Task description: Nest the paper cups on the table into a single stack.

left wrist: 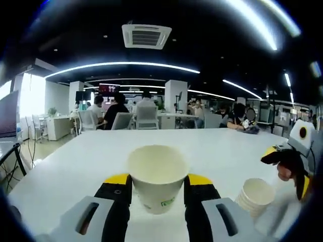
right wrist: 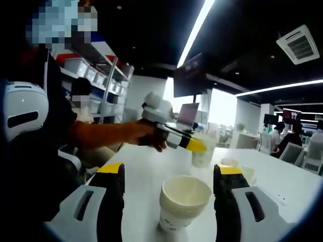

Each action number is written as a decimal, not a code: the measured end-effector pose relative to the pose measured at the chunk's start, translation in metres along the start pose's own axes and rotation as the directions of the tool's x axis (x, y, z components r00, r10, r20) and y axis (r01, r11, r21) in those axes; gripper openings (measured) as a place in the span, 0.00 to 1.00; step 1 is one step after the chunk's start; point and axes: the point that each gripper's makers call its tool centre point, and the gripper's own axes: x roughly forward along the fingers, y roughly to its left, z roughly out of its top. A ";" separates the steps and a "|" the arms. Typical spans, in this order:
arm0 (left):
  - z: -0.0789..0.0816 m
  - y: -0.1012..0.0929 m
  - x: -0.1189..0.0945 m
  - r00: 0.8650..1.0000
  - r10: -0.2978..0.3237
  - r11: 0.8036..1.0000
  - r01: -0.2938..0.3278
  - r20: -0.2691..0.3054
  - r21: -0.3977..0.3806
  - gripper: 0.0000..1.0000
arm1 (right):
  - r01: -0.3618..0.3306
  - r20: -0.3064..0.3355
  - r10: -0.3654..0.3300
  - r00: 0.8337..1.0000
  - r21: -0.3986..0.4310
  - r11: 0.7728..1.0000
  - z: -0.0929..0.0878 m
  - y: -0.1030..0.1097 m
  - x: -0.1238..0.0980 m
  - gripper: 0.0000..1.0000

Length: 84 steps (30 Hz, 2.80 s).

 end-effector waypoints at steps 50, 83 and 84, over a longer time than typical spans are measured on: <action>0.059 -0.086 -0.071 0.947 -0.310 0.950 0.306 0.083 0.063 0.44 | 0.055 0.072 -0.053 0.996 -0.019 0.998 0.020 -0.013 -0.008 0.60; 0.045 -0.156 -0.115 0.756 -0.654 0.746 0.649 -0.022 0.151 0.44 | -0.015 -0.040 0.006 0.999 -0.215 0.977 0.056 0.030 0.002 0.51; 0.044 -0.157 -0.115 0.755 -0.655 0.745 0.651 -0.025 0.149 0.44 | -0.015 -0.041 0.007 0.999 -0.214 0.977 0.056 0.030 0.002 0.50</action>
